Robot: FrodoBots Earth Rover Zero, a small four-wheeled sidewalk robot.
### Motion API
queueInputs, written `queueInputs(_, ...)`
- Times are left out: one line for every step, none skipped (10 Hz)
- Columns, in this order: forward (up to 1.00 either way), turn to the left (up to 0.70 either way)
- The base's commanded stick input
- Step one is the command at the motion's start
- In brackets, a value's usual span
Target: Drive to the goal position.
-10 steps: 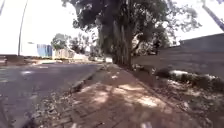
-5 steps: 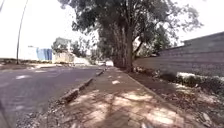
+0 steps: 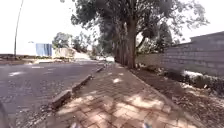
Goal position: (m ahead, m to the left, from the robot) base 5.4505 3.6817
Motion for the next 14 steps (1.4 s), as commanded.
queueInputs(0.85,0.00)
queueInputs(0.85,0.00)
queueInputs(0.85,0.00)
queueInputs(0.85,0.00)
queueInputs(0.85,0.00)
queueInputs(0.85,0.00)
queueInputs(0.85,0.00)
queueInputs(0.85,0.00)
queueInputs(0.85,0.00)
queueInputs(0.85,0.00)
queueInputs(0.85,0.00)
queueInputs(0.85,0.00)
queueInputs(0.85,0.00)
queueInputs(0.85,0.00)
